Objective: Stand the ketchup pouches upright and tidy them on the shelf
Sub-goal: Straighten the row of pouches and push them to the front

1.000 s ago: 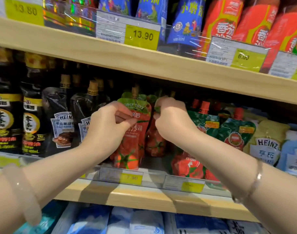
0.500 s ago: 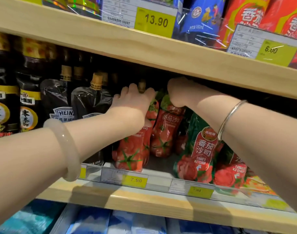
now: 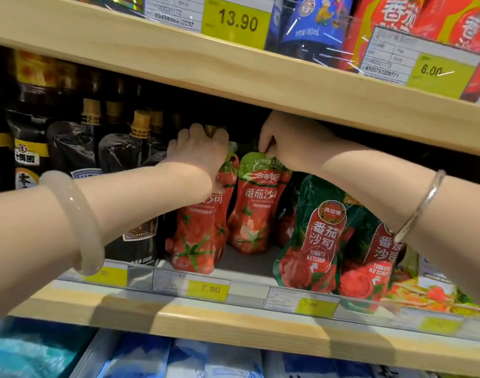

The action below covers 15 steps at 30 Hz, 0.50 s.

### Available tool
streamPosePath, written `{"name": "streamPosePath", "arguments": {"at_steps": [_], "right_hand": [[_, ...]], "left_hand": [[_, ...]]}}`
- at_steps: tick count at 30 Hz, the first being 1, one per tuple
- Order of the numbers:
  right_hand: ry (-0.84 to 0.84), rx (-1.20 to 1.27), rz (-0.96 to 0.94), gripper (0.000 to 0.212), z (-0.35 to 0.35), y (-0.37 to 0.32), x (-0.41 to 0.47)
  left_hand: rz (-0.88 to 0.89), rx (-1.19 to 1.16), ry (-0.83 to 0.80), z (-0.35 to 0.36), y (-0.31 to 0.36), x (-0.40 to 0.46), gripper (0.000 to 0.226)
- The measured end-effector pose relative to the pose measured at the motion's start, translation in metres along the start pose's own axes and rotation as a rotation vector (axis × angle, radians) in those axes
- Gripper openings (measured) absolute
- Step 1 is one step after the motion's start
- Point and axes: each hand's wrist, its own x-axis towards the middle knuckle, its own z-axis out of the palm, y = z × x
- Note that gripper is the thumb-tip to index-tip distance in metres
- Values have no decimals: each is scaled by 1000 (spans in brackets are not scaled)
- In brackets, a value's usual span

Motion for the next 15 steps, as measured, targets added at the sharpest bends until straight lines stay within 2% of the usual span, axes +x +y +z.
{"name": "streamPosePath", "arguments": {"at_steps": [4, 7, 13, 15], "right_hand": [[88, 65, 7, 32, 4, 3, 0], [58, 67, 0, 32, -3, 3, -2], [-33, 48, -42, 31, -9, 5, -13], [-45, 57, -48, 30, -11, 7, -16]], "left_hand": [[14, 7, -5, 0, 0, -2, 70], [53, -3, -11, -1, -5, -2, 63], [86, -117, -40, -12, -11, 5, 34], [93, -119, -31, -15, -10, 9, 33]]}}
